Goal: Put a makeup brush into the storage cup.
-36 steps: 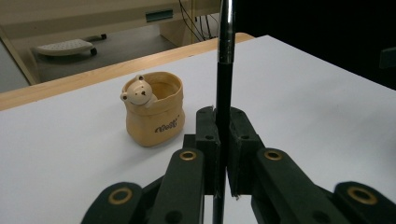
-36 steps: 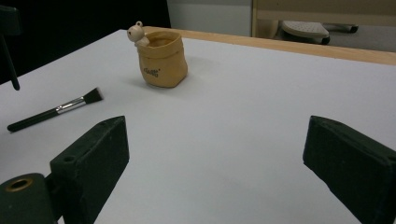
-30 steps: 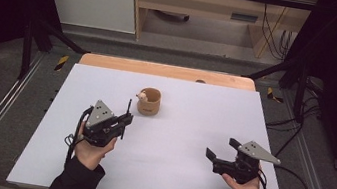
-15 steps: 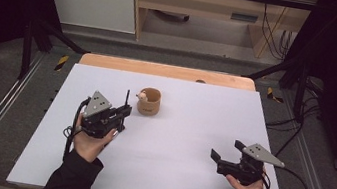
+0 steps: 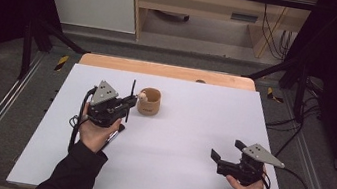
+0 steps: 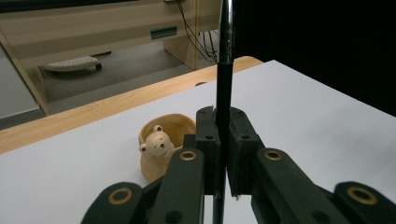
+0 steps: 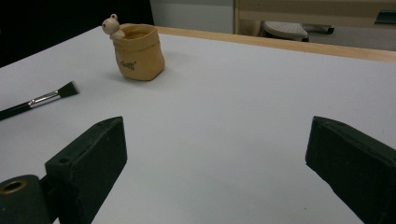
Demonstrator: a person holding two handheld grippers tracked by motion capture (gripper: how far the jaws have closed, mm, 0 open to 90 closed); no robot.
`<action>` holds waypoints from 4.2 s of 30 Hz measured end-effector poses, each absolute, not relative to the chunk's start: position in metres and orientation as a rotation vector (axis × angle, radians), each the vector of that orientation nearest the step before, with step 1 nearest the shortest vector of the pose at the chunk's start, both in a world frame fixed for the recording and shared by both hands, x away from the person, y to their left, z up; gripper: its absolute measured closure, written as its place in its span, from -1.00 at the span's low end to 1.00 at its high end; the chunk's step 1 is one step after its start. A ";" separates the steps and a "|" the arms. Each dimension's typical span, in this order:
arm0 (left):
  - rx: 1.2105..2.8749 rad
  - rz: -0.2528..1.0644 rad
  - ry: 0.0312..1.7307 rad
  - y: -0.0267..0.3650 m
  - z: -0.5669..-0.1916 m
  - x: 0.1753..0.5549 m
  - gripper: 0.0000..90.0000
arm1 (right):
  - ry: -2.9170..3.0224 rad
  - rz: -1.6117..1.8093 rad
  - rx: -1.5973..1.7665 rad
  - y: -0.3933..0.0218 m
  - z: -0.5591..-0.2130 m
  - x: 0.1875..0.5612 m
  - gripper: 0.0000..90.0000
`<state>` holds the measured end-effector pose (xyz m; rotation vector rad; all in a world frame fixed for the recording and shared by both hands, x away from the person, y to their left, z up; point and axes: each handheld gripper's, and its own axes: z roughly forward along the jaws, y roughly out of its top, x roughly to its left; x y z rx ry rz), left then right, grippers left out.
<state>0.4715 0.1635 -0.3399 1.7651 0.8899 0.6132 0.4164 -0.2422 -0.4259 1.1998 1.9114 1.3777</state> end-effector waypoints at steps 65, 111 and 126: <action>1.762 0.617 0.893 0.120 -0.340 0.583 0.87 | 1.938 1.384 1.162 -0.238 -0.423 0.416 -0.86; 1.844 0.609 0.943 0.104 -0.387 0.612 0.87 | 1.954 1.380 1.155 -0.235 -0.424 0.416 -0.86; 1.853 0.590 0.967 0.107 -0.404 0.606 0.87 | 1.957 1.378 1.146 -0.233 -0.425 0.416 -0.86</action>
